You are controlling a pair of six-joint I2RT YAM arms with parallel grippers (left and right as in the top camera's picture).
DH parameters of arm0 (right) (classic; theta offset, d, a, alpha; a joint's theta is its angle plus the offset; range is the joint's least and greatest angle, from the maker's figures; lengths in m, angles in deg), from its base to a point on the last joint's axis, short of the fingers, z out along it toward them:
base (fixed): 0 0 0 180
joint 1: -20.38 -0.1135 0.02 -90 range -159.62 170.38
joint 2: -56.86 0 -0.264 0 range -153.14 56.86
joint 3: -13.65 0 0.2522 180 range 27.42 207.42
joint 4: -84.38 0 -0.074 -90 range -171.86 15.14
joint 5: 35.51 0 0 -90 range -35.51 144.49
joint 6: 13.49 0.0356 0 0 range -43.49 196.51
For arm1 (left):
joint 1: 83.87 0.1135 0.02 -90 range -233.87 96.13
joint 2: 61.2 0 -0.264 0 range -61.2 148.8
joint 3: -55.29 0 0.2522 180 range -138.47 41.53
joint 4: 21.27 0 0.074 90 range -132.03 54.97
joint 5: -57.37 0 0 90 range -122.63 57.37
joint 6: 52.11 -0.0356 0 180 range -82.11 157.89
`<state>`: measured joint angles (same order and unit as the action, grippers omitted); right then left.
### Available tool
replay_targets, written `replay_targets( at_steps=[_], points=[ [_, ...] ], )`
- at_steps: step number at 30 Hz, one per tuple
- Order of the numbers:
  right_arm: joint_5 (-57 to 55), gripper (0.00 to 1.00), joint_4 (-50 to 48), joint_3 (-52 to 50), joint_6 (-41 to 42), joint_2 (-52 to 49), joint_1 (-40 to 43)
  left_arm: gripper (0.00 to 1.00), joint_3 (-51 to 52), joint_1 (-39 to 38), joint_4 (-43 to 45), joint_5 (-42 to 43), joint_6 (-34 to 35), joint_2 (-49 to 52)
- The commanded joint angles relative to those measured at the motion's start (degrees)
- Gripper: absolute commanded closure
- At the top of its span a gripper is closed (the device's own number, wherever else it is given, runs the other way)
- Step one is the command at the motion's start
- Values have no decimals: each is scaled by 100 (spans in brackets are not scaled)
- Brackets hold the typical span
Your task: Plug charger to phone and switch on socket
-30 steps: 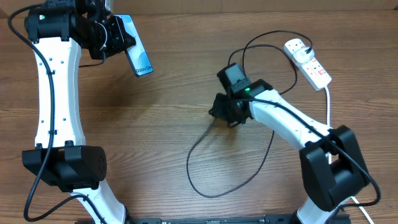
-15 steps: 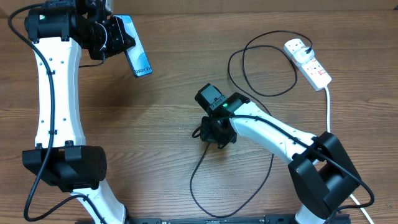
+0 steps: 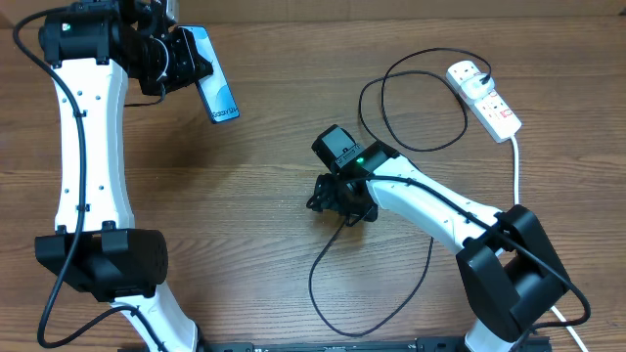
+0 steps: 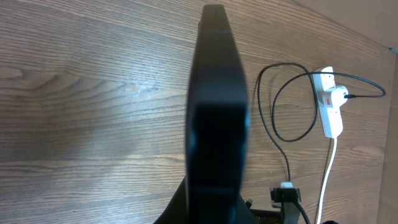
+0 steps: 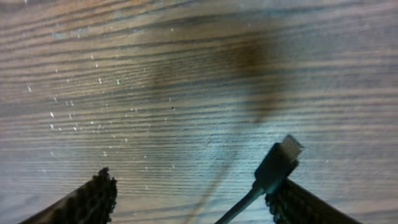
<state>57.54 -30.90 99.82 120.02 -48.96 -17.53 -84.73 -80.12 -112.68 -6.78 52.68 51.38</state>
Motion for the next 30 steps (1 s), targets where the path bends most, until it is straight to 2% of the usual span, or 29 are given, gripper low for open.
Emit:
replay_targets(
  at_steps=[1, 4, 10, 14, 15, 16, 18, 20, 26, 30],
  points=[
    [-293, 16, -42, -7, -245, 20, 31, 96, -160, -44, 17, 59, -90, -20],
    [-44, 1, -109, -7, -1060, 20, 61, 96, -160, -44, 0, 59, -92, -20],
    [144, 0, -96, -7, -1110, 20, 254, 96, -160, -44, -13, 61, -92, -20],
    [601, 0, -162, -7, -1961, 20, 280, 96, -160, -44, -15, 59, -92, -20],
    [522, 0, -177, -7, -1915, 20, 280, 96, -160, -44, -15, 59, -92, -20],
    [350, 0, -181, -7, -1665, 20, 286, 96, -160, -44, -15, 59, -92, -20],
    [-238, 0, -42, -7, -254, 20, 330, 96, -160, -44, -20, 59, -92, -20],
    [-343, 3, 83, -9, 879, 17, 367, 96, -160, -44, -20, 61, -90, -20],
    [-848, 11, 142, -9, 1637, -63, 326, 96, -160, -44, -55, 70, -92, -20],
    [-852, 16, 142, -9, 1700, -256, 326, 96, -160, -44, -85, 72, -92, -20]
  ],
)
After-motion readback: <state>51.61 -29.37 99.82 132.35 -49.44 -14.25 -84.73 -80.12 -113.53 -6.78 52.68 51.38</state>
